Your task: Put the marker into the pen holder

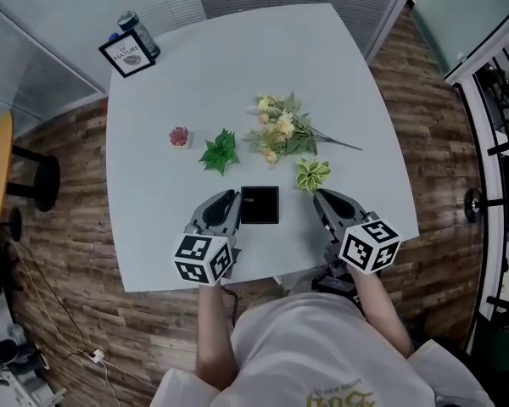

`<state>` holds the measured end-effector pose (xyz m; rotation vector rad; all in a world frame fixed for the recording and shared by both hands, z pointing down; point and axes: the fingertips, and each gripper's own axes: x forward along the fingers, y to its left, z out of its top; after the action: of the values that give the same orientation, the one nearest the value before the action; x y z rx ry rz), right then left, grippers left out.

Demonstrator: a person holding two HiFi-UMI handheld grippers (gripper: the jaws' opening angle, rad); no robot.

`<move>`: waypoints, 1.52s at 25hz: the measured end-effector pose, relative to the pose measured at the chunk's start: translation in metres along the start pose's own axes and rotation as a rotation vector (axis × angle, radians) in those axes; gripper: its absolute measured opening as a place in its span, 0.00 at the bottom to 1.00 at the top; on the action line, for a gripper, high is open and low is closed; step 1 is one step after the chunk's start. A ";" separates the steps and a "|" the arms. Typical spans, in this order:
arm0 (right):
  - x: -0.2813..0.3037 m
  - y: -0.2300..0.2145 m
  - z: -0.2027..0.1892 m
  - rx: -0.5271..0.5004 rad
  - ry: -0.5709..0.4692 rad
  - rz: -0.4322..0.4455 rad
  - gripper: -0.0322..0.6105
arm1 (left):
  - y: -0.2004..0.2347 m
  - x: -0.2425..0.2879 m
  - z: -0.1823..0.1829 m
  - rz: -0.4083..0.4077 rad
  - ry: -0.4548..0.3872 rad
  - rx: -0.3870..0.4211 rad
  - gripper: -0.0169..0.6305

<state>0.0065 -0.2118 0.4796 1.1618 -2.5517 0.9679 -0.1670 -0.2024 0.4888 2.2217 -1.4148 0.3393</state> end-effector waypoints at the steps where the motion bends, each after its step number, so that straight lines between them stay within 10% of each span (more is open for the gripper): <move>1: 0.002 -0.001 0.000 -0.008 0.000 -0.004 0.08 | 0.000 0.002 -0.001 0.001 0.007 0.009 0.10; 38: 0.015 -0.030 -0.022 0.033 0.046 -0.031 0.08 | -0.007 0.042 -0.035 0.011 0.159 0.172 0.10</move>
<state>0.0158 -0.2219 0.5173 1.1705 -2.4839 1.0209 -0.1409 -0.2149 0.5355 2.2649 -1.3575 0.6489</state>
